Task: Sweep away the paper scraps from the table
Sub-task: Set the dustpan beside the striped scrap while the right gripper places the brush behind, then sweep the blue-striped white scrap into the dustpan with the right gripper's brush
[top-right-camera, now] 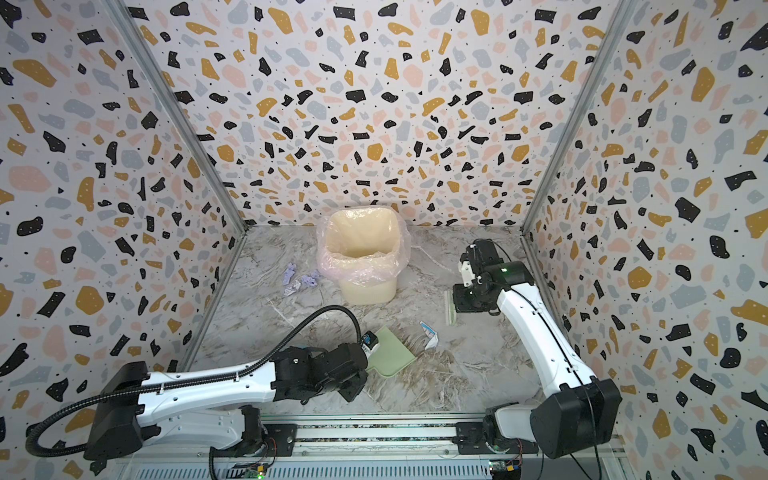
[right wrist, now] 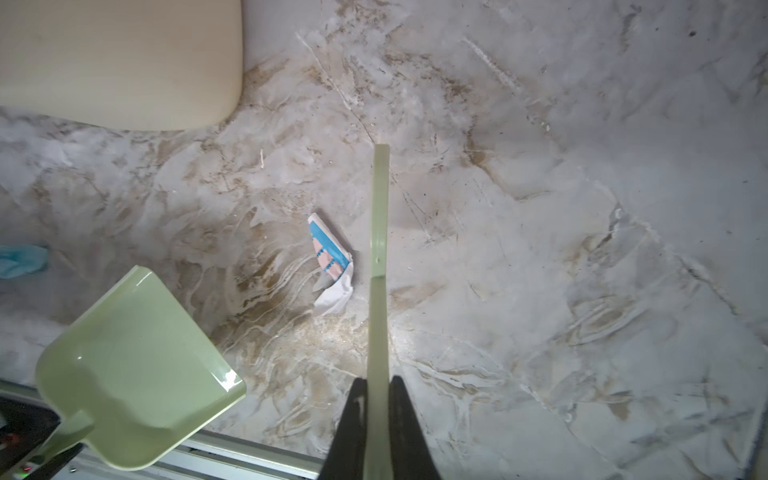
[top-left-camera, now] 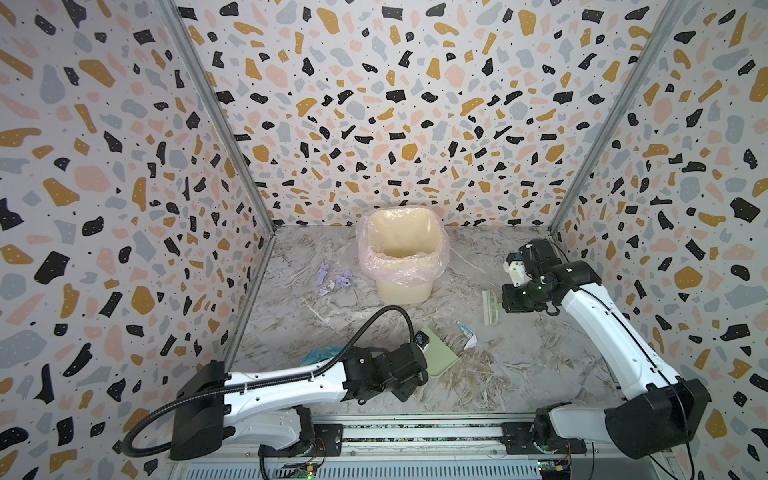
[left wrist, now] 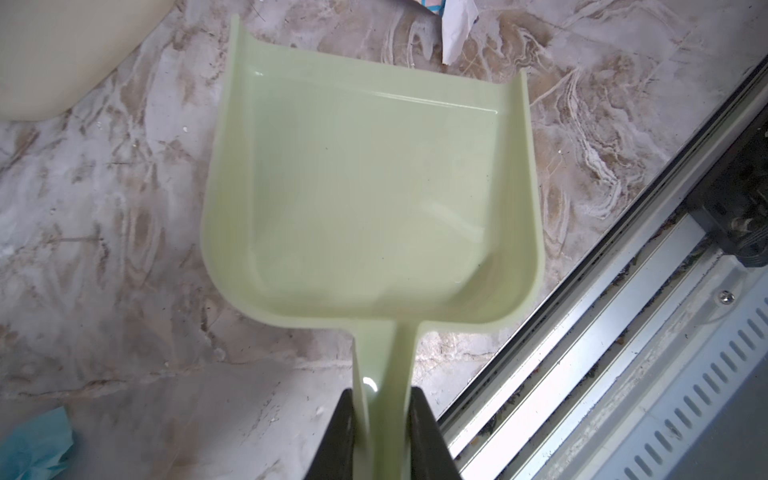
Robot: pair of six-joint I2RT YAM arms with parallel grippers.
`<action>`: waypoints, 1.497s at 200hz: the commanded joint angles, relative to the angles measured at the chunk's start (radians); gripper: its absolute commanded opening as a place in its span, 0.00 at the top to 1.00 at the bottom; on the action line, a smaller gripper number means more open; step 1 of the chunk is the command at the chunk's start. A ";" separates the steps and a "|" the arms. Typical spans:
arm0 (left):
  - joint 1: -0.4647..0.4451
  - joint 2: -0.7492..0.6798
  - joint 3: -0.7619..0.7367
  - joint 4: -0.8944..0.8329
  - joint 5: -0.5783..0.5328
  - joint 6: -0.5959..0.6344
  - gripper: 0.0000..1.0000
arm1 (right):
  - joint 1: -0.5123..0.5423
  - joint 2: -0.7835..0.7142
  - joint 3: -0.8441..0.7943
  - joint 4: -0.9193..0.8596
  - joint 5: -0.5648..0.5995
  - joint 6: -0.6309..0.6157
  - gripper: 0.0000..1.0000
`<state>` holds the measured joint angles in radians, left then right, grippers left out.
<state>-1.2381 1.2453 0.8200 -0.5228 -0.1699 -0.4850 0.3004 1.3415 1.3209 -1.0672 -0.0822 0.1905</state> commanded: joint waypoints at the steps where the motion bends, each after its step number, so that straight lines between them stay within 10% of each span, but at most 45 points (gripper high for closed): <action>1: -0.004 0.047 -0.006 0.086 0.031 0.055 1.00 | 0.081 0.049 0.064 -0.050 0.118 -0.031 1.00; 53: -0.004 0.175 0.040 0.100 0.058 0.150 1.00 | 0.236 0.185 0.171 -0.117 0.317 -0.027 1.00; 243: 0.073 0.278 0.086 0.135 0.059 0.168 1.00 | 0.307 0.271 0.171 -0.099 0.094 -0.097 1.00; 299: 0.083 0.284 0.051 0.148 0.093 0.164 1.00 | 0.318 0.281 0.261 -0.160 0.214 -0.054 1.00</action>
<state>-1.1610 1.5318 0.8833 -0.3939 -0.1017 -0.3107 0.6189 1.6390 1.5333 -1.1683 0.0578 0.1108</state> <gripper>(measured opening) 0.197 0.101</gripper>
